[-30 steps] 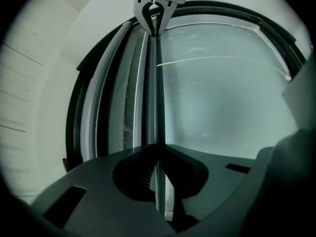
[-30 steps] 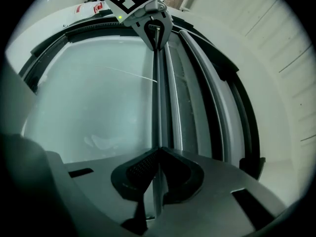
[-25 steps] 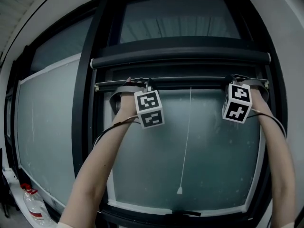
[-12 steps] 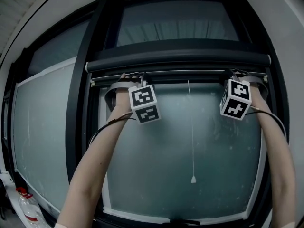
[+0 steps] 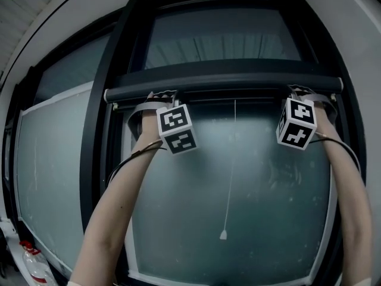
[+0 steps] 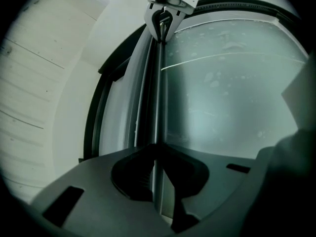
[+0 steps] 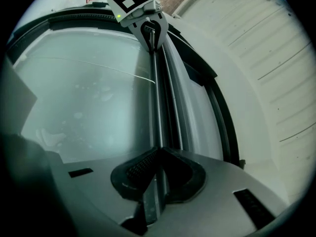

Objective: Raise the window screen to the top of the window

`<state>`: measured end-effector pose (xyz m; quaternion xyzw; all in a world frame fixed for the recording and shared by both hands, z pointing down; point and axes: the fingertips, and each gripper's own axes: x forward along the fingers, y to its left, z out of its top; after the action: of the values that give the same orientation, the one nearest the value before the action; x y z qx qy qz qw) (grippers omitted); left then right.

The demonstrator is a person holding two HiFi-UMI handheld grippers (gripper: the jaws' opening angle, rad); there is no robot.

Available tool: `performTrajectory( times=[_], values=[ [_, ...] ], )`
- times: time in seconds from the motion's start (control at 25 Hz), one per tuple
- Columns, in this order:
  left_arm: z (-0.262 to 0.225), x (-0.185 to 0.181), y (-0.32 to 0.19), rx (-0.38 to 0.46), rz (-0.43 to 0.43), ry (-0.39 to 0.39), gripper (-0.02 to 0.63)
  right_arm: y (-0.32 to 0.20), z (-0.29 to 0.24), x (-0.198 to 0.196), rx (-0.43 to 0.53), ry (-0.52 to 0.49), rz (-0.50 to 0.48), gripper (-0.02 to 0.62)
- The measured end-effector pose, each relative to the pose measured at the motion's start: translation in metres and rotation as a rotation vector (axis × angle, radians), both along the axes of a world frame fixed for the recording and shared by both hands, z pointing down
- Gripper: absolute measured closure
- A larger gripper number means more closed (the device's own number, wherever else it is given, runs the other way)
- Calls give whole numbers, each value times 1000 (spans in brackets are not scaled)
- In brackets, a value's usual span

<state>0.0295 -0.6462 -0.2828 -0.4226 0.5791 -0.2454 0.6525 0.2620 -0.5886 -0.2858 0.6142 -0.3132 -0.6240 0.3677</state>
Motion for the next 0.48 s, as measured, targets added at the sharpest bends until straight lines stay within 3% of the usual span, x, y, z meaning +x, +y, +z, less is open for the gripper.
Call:
performTrajectory(
  times=[0.36,0.48],
  values=[
    [-2,-3,8,77,-46,53,574,6,0,-1,43,-23,-27,572],
    [2,-8,13,95,16,141,577,16,0,-4,126,-81,-113,574]
  ],
)
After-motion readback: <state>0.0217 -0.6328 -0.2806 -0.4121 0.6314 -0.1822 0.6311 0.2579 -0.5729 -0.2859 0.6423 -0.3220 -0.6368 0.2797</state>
